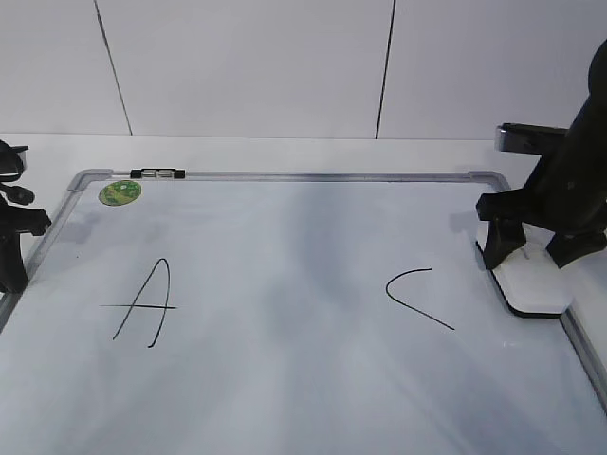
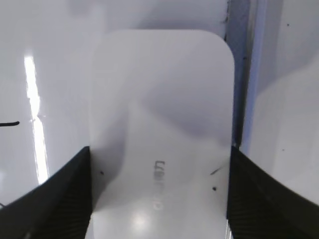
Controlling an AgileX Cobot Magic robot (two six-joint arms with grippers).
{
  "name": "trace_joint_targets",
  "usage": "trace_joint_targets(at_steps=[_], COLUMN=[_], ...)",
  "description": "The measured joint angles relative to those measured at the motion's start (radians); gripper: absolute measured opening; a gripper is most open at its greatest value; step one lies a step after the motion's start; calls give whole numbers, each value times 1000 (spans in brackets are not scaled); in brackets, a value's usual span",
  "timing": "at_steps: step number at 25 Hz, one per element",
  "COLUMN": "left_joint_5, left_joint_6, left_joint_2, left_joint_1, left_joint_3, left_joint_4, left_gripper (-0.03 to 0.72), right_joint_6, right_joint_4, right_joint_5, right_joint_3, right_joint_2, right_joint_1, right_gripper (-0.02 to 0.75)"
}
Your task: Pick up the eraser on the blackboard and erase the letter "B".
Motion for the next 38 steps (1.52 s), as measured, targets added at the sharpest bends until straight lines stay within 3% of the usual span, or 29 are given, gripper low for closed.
trace_joint_targets(at_steps=[11,17,29,33,38], left_joint_5=[0,0,0,0,2], left_joint_6=[0,0,0,6,10], left_joint_2=[0,0,0,0,10], left_joint_1=[0,0,0,0,0], left_joint_3=[0,0,0,-2,-49], left_joint_4=[-2,-4,-4,-4,1], left_gripper=[26,26,32,80,222], right_joint_6=[-1,-2,-8,-2,0], right_joint_4=[0,-2,0,2,6], right_joint_5=[-8,10,251,261,266], right_joint_3=[0,-2,-191,-204,-204], right_joint_2=[2,6,6,6,6], right_joint_1=[0,0,0,0,0], right_gripper=[559,660,637,614,596])
